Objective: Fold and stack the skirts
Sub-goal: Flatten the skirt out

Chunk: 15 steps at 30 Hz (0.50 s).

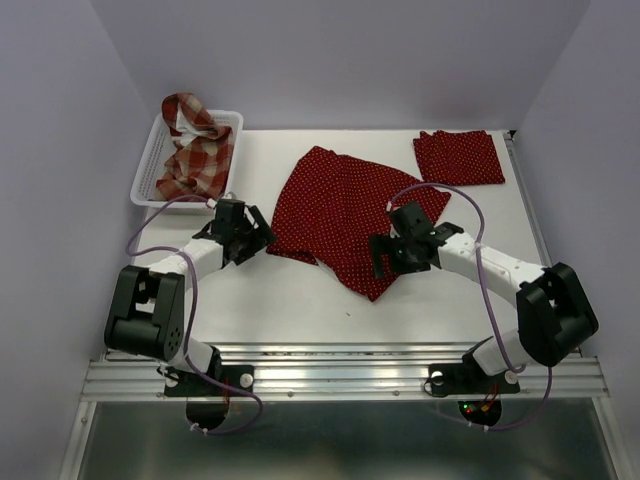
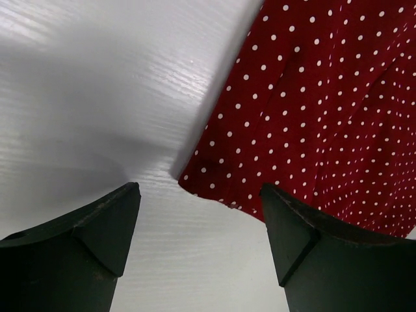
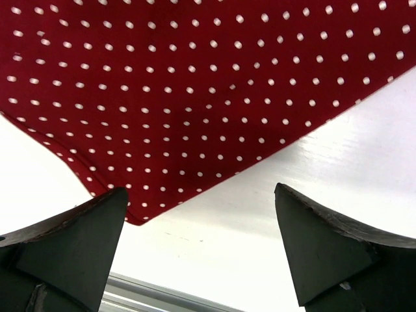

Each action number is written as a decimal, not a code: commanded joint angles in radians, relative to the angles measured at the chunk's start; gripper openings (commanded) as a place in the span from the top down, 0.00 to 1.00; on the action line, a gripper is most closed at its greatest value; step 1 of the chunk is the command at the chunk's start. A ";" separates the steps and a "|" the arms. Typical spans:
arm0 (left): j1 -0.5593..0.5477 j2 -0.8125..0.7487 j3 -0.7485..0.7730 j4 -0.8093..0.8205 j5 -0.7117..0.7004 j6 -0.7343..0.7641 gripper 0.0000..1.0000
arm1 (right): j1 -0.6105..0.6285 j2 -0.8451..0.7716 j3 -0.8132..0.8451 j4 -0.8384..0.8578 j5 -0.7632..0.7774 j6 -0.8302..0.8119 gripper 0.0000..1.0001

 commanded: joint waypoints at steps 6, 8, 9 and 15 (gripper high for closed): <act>0.000 0.114 0.069 0.059 0.089 0.021 0.43 | 0.042 -0.046 0.001 -0.021 0.090 0.023 0.00; 0.000 0.114 0.064 0.059 0.101 0.030 0.67 | 0.054 -0.051 0.001 -0.025 0.100 0.024 0.00; 0.000 0.113 0.058 0.060 0.107 0.035 0.77 | 0.073 -0.054 -0.001 -0.026 0.109 0.027 0.00; 0.000 0.099 0.050 0.054 0.150 0.070 1.00 | 0.154 -0.088 -0.028 -0.038 0.166 0.067 0.00</act>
